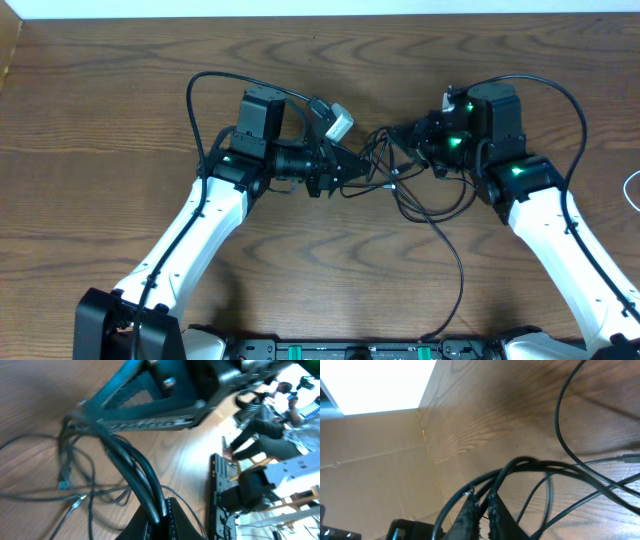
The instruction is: Untangle cables
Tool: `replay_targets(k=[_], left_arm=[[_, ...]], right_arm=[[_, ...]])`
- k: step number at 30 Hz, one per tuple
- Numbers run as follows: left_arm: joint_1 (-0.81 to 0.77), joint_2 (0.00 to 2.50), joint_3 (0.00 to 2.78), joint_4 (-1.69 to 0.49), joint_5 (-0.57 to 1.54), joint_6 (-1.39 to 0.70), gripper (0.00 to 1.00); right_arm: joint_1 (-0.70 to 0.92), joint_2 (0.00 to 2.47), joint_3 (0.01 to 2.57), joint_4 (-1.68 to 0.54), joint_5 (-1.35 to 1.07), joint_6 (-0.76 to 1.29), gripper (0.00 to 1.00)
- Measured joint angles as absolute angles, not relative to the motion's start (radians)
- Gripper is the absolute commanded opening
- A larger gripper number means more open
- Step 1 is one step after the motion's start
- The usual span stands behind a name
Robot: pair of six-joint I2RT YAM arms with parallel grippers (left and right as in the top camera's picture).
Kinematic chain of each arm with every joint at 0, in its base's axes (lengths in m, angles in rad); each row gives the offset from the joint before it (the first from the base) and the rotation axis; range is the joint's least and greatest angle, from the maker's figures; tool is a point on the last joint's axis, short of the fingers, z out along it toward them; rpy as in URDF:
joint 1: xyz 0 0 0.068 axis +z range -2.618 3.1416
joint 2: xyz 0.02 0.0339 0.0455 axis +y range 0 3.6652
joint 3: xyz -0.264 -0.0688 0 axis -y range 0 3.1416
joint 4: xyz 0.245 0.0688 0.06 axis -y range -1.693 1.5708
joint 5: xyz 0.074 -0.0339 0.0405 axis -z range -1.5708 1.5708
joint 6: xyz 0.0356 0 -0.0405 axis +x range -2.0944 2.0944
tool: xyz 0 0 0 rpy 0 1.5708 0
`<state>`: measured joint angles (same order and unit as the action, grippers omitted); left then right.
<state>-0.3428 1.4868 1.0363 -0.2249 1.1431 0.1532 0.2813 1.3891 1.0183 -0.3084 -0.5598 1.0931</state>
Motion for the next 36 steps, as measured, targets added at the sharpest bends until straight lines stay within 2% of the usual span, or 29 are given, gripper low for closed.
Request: replay_targets(k=[3, 5, 8, 9, 10, 12, 14, 15, 18, 22, 23, 25, 27, 29, 32, 34, 36], left_arm=[[-0.342, 1.487, 1.036, -0.226, 1.192, 0.178, 0.08], [-0.342, 1.487, 1.036, -0.226, 1.224, 0.189, 0.08], [-0.342, 1.487, 1.036, -0.227, 1.25, 0.206, 0.08], [-0.342, 1.487, 1.036, -0.227, 1.255, 0.212, 0.08], [-0.342, 1.487, 1.036, -0.227, 1.26, 0.219, 0.08], [-0.342, 1.487, 1.036, -0.227, 1.263, 0.231, 0.08], [-0.342, 1.487, 1.036, -0.228, 1.267, 0.237, 0.08], [-0.342, 1.487, 1.036, -0.228, 1.268, 0.237, 0.08], [-0.342, 1.487, 1.036, -0.227, 1.28, 0.241, 0.08], [-0.342, 1.487, 1.036, -0.228, 1.285, 0.24, 0.08], [-0.343, 1.487, 1.036, -0.228, 1.285, 0.238, 0.08], [-0.342, 1.487, 1.036, -0.227, 1.285, 0.216, 0.08], [-0.343, 1.487, 1.036, -0.226, 1.285, 0.181, 0.08], [-0.342, 1.487, 1.036, -0.226, 1.284, 0.145, 0.08], [-0.343, 1.487, 1.036, -0.226, 1.255, 0.061, 0.08], [-0.342, 1.487, 1.036, -0.226, 1.209, 0.007, 0.08], [-0.342, 1.487, 1.036, -0.225, 1.166, -0.032, 0.08]], right_arm=[[0.284, 1.399, 1.018, -0.308, -0.559, 1.097, 0.02], [0.284, 1.407, 1.018, -0.308, -0.559, 1.097, 0.17], [0.284, 1.415, 1.018, -0.309, -0.56, 1.101, 0.3], [0.284, 1.417, 1.018, -0.308, -0.559, 1.1, 0.38], [0.284, 1.417, 1.018, -0.309, -0.558, 1.092, 0.41], [0.284, 1.417, 1.018, -0.31, -0.542, 1.036, 0.38], [0.284, 1.417, 1.018, -0.326, -0.52, 0.943, 0.4], [0.284, 1.417, 1.018, -0.338, -0.511, 0.892, 0.48], [0.284, 1.417, 1.018, -0.377, -0.5, 0.802, 0.5], [0.284, 1.417, 1.018, -0.414, -0.467, 0.671, 0.65], [0.284, 1.417, 1.018, -0.421, -0.452, 0.639, 0.66], [0.285, 1.417, 1.018, -0.464, -0.354, 0.526, 0.6], [0.285, 1.417, 1.018, -0.514, -0.231, 0.448, 0.42], [0.284, 1.417, 1.018, -0.543, -0.135, 0.412, 0.33], [0.28, 1.417, 1.018, -0.575, -0.034, 0.366, 0.34], [0.28, 1.417, 1.018, -0.595, -0.005, 0.35, 0.27], [0.28, 1.417, 1.018, -0.611, -0.009, 0.341, 0.08]])
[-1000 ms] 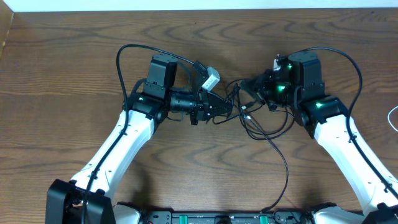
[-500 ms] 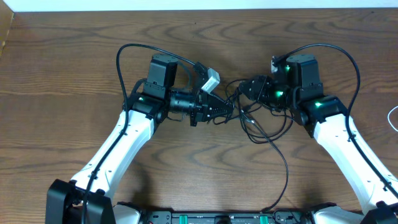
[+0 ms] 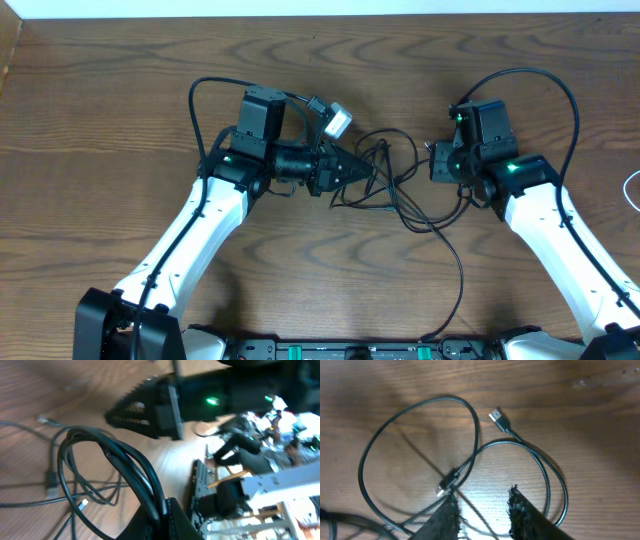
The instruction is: Untangle cables
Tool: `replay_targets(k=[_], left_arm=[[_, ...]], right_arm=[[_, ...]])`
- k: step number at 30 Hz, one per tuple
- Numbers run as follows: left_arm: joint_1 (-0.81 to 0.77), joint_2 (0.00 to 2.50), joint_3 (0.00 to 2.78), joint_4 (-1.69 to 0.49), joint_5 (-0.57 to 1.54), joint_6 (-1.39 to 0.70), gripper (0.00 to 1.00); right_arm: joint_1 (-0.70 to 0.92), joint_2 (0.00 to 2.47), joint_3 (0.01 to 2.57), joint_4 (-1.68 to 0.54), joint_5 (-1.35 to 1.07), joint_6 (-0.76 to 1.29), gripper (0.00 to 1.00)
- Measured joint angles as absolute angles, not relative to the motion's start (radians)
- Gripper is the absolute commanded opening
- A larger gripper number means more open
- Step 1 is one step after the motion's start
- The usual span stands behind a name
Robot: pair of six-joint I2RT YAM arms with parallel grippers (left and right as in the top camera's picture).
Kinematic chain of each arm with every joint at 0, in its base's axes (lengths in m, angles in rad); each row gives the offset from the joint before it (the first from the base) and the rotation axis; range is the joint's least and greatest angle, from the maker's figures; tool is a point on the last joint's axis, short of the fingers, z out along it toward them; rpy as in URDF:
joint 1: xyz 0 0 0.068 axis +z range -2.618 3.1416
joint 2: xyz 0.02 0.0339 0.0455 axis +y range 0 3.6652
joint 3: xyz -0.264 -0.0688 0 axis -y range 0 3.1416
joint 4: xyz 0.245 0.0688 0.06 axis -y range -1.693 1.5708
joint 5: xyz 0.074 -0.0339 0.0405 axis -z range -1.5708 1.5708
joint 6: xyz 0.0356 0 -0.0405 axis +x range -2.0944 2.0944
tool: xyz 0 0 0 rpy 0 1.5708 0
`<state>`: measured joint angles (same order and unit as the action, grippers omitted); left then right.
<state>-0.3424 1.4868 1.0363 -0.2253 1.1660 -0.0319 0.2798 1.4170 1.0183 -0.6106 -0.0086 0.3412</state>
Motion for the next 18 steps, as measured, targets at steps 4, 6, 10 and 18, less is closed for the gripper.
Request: replay_targets(k=[4, 6, 10, 18], left_arm=[[-0.342, 1.487, 1.036, -0.211, 1.116, -0.072, 0.08], [-0.342, 1.487, 1.036, -0.209, 1.116, -0.046, 0.07], [-0.342, 1.487, 1.036, -0.209, 1.17, 0.109, 0.08], [-0.342, 1.487, 1.036, -0.186, 1.253, 0.327, 0.07]], right_arm=[[0.259, 1.417, 1.018, -0.616, -0.15, 0.328, 0.04], [0.239, 1.417, 1.018, -0.616, -0.244, 0.327, 0.11], [0.148, 1.417, 1.018, -0.64, -0.523, 0.366, 0.35], [0.056, 1.417, 1.018, -0.628, -0.688, 0.578, 0.41]])
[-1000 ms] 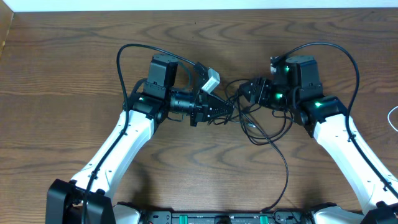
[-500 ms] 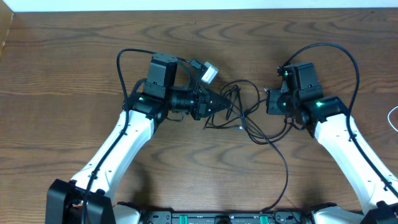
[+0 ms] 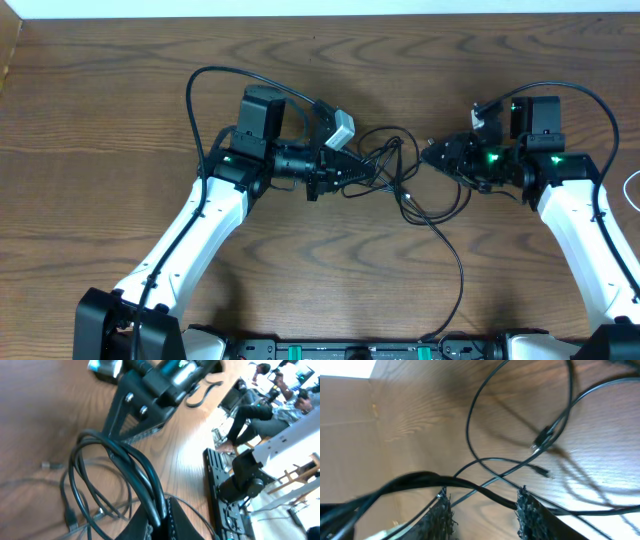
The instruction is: Untangle cables
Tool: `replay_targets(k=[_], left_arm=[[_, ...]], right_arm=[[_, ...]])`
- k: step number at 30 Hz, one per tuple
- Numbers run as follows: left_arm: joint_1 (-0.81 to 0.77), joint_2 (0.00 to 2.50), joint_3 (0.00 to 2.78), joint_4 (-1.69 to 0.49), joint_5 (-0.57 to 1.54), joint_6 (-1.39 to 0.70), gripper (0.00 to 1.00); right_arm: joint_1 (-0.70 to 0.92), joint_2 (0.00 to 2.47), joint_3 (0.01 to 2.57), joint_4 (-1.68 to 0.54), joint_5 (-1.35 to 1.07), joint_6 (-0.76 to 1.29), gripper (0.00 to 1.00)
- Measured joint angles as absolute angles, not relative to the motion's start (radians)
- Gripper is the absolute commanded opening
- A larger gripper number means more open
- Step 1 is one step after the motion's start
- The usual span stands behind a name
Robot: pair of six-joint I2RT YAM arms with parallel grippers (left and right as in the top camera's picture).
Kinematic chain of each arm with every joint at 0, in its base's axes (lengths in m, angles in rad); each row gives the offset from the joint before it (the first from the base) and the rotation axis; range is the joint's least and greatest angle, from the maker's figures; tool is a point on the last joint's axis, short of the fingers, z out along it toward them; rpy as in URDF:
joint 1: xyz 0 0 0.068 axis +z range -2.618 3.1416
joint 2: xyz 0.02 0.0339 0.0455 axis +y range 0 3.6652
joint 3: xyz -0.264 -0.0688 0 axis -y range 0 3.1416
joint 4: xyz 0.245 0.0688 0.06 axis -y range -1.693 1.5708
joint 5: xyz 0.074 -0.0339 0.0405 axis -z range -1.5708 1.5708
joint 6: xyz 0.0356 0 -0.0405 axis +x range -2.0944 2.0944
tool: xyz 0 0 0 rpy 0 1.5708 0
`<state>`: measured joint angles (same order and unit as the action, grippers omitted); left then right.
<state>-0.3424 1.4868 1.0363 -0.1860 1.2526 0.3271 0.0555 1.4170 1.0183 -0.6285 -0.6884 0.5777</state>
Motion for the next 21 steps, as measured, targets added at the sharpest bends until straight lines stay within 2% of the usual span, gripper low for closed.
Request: replay_targets(k=[4, 6, 9, 12, 15, 19, 21], left_arm=[[-0.343, 1.487, 1.036, -0.075, 1.319, 0.36, 0.08], [-0.343, 1.487, 1.036, -0.035, 1.341, 0.37, 0.08], [-0.342, 1.487, 1.036, -0.001, 1.359, 0.375, 0.08], [-0.342, 1.487, 1.036, 0.023, 1.365, 0.376, 0.08], [-0.342, 1.487, 1.036, 0.034, 1.368, 0.376, 0.08], [-0.342, 1.487, 1.036, 0.034, 1.371, 0.376, 0.08], [-0.342, 1.487, 1.036, 0.034, 1.372, 0.376, 0.08]], right_arm=[[0.057, 1.417, 1.018, -0.619, -0.711, 0.6, 0.43], [0.061, 1.417, 1.018, -0.608, -0.728, 0.588, 0.49], [0.075, 1.417, 1.018, -0.606, -0.751, 0.508, 0.64], [0.085, 1.417, 1.018, -0.605, -0.765, 0.393, 0.73], [0.086, 1.417, 1.018, -0.588, -0.77, 0.299, 0.72], [0.086, 1.417, 1.018, -0.553, -0.77, 0.234, 0.54], [0.089, 1.417, 1.018, -0.546, -0.767, 0.215, 0.54]])
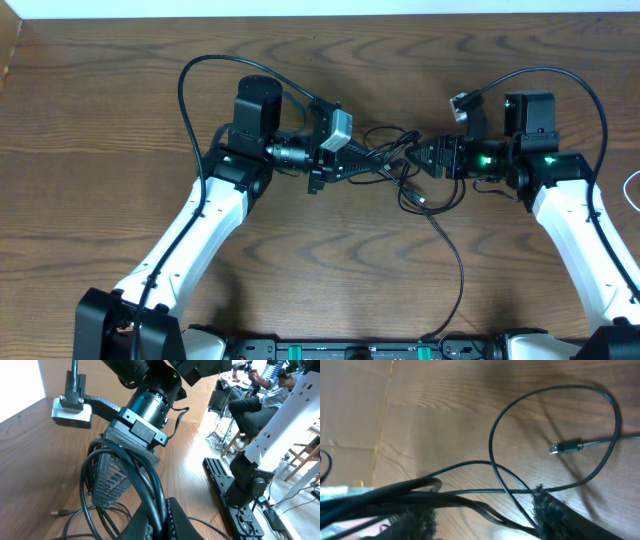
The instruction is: Untangle cables
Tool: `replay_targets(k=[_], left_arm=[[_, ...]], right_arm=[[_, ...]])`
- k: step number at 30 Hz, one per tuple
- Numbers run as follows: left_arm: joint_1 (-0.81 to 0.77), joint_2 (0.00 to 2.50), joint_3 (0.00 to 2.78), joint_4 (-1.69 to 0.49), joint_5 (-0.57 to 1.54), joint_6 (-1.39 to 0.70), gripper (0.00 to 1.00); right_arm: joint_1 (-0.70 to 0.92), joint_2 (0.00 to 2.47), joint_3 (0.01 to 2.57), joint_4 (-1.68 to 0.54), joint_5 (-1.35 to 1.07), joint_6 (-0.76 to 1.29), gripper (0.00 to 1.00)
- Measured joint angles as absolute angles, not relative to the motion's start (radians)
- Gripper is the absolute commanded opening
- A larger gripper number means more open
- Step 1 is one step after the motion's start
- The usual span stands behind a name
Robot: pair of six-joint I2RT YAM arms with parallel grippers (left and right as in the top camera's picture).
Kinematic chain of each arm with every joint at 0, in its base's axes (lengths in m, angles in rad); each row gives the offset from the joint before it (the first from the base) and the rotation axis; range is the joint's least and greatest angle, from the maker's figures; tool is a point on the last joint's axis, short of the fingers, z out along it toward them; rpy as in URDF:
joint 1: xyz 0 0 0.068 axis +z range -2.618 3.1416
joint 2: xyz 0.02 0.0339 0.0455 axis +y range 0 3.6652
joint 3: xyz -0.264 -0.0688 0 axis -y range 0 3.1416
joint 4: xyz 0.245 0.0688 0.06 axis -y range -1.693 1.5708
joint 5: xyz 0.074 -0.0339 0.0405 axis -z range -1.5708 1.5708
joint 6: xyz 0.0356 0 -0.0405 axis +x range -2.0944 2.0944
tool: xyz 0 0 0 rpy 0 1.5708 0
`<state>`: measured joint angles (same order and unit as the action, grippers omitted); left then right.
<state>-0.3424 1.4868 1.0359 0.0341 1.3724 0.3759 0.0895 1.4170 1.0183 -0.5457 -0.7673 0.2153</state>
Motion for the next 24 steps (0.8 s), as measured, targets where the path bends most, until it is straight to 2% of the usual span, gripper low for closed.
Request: replay_targets(k=[2, 4, 5, 6, 7, 9, 10, 15, 18, 20, 21, 22, 24], left_arm=[[-0.342, 1.487, 1.036, 0.038, 1.378, 0.376, 0.08], [-0.342, 1.487, 1.036, 0.063, 1.398, 0.377, 0.08], [-0.342, 1.487, 1.036, 0.08, 1.411, 0.378, 0.08], [-0.342, 1.487, 1.036, 0.114, 1.438, 0.379, 0.08], [-0.342, 1.487, 1.036, 0.137, 1.454, 0.379, 0.08], [-0.342, 1.488, 1.036, 0.178, 1.482, 0.374, 0.08], [-0.342, 1.488, 1.036, 0.194, 1.491, 0.37, 0.08], [-0.34, 1.496, 1.036, 0.198, 1.499, 0.362, 0.08], [-0.322, 1.498, 1.037, 0.115, 1.455, 0.358, 0.09], [-0.313, 1.498, 1.037, 0.034, 1.4, 0.355, 0.26], [-0.308, 1.498, 1.037, -0.025, 1.359, 0.354, 0.29], [-0.308, 1.498, 1.038, -0.065, 1.327, 0.354, 0.39], [-0.309, 1.498, 1.036, -0.167, 1.234, 0.351, 0.81]], right_arm=[[0.098, 1.417, 1.018, -0.545, -0.765, 0.208, 0.57], [0.115, 1.417, 1.018, -0.544, -0.765, 0.189, 0.55], [0.129, 1.417, 1.018, -0.543, -0.763, 0.161, 0.47], [0.141, 1.417, 1.018, -0.543, -0.762, 0.141, 0.45], [0.156, 1.418, 1.018, -0.542, -0.745, 0.106, 0.35], [0.174, 1.422, 1.018, -0.541, -0.71, 0.072, 0.1], [0.181, 1.429, 1.018, -0.542, -0.688, 0.055, 0.01], [0.19, 1.482, 1.018, -0.559, -0.602, 0.009, 0.01], [0.19, 1.488, 1.018, -0.558, -0.57, -0.008, 0.01], [0.189, 1.488, 1.018, -0.537, -0.558, -0.013, 0.01], [0.189, 1.488, 1.018, -0.525, -0.554, -0.015, 0.01], [0.189, 1.485, 1.018, -0.51, -0.553, -0.017, 0.01], [0.189, 1.476, 1.018, -0.493, -0.554, -0.02, 0.01]])
